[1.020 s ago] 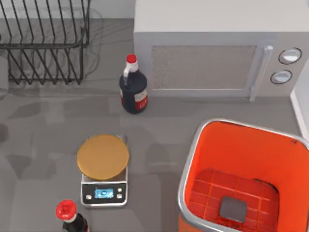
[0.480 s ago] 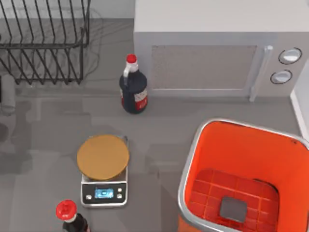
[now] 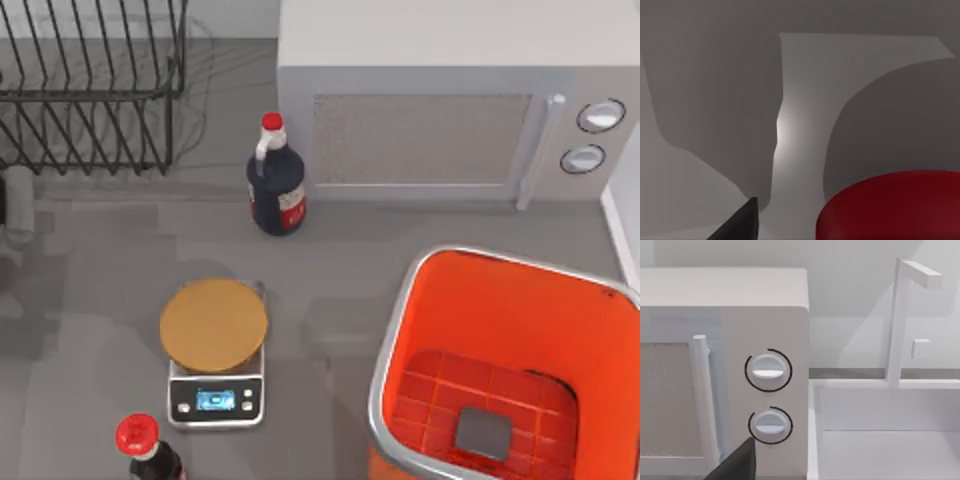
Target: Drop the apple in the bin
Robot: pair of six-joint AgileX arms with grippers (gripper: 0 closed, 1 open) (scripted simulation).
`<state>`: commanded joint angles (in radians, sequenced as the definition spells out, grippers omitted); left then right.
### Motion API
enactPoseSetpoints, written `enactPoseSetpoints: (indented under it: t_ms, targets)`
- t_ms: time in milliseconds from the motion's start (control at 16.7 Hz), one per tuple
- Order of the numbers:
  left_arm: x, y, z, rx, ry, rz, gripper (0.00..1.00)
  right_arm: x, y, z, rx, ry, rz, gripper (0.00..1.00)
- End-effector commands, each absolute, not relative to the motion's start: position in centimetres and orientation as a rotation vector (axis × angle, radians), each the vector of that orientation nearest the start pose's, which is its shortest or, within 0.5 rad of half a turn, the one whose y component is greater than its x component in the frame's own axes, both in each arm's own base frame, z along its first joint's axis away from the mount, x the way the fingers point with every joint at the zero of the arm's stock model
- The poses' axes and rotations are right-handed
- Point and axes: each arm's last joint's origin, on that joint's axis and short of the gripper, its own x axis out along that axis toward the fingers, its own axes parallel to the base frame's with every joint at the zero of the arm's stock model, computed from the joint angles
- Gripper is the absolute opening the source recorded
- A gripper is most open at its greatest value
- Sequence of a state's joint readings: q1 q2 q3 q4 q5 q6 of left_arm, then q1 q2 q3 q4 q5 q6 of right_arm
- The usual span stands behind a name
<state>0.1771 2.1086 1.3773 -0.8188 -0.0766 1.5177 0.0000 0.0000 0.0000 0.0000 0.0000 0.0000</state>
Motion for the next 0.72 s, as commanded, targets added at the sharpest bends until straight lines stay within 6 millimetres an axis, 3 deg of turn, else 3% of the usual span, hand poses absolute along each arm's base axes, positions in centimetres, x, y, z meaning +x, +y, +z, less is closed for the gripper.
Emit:
enactPoseSetpoints:
  t_ms: [660,720]
  targets:
    - [37.84,7.33,10.85,1.094,1.360,-0.981,0.02,10.57,-0.12,16.00,0.000,0.000,0.000,1.00]
    - [37.84,7.33,10.85,1.094,1.360,-0.981,0.00,10.57,-0.12,16.00,0.000,0.000,0.000,1.00]
